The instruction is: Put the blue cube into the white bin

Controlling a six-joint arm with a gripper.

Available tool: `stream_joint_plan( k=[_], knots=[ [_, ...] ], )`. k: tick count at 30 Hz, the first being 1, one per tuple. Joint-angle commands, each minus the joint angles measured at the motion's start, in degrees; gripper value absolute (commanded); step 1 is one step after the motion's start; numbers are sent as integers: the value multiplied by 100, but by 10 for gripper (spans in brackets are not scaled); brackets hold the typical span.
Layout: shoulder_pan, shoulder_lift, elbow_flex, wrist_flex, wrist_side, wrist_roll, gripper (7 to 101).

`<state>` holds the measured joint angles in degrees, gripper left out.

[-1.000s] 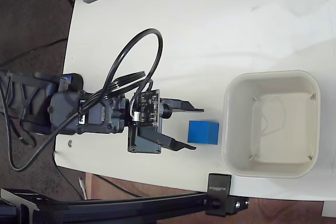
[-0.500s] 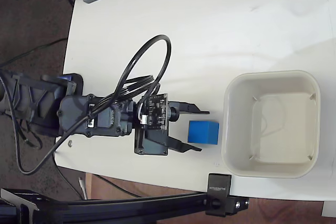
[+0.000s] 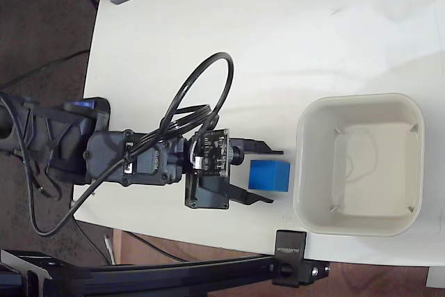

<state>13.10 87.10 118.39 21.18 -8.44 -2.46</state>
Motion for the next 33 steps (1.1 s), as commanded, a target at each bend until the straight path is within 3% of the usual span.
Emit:
stream_joint_plan(
  k=[1,5,9,17,26,33],
  knots=[
    [79,141,-246,185,-114,-18,774],
    [88,193,-281,378,-123,-26,581],
    [35,360,-158,264,-44,-26,462],
    [-18,519,-149,220,18,35,382],
    [-466,1345,-896,1547,519,220,368],
    [-589,747,-2971,2918,756,264,379]
  ],
)
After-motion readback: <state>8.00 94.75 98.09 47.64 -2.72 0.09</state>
